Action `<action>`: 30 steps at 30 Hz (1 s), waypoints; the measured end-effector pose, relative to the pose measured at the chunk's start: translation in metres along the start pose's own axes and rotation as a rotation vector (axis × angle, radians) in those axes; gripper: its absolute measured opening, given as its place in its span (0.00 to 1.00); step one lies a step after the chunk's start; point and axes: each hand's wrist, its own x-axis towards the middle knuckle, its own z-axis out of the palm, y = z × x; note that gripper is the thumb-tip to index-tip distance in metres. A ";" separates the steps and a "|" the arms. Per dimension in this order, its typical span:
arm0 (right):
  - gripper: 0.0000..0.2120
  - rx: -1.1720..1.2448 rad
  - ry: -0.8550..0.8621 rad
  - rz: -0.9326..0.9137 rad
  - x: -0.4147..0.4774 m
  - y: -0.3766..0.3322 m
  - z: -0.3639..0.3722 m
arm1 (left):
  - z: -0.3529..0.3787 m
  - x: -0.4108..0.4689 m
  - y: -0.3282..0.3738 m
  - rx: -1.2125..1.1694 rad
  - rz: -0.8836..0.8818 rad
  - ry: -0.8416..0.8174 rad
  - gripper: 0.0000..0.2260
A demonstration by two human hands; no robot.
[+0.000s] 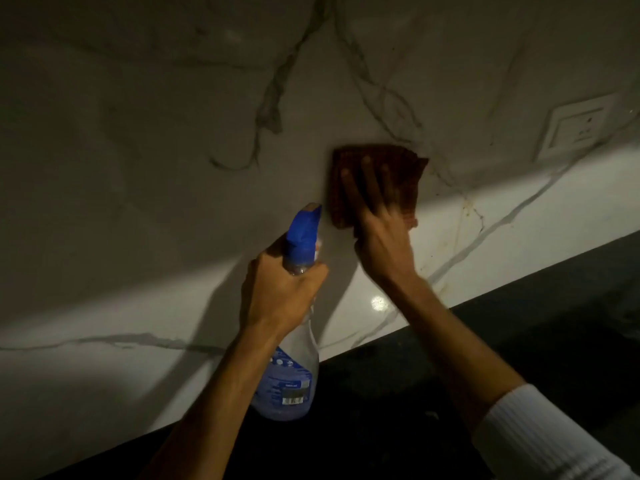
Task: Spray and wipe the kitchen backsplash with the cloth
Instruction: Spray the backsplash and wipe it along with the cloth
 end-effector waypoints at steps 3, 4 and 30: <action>0.38 0.006 0.090 0.131 0.025 0.008 -0.015 | -0.004 0.007 0.009 -0.027 0.027 0.006 0.06; 0.38 0.029 0.104 0.191 0.026 0.005 -0.016 | -0.005 0.008 0.011 -0.035 0.036 0.005 0.05; 0.38 -0.206 0.005 -0.074 0.072 0.029 -0.059 | 0.023 0.031 0.049 -0.019 0.049 0.141 0.06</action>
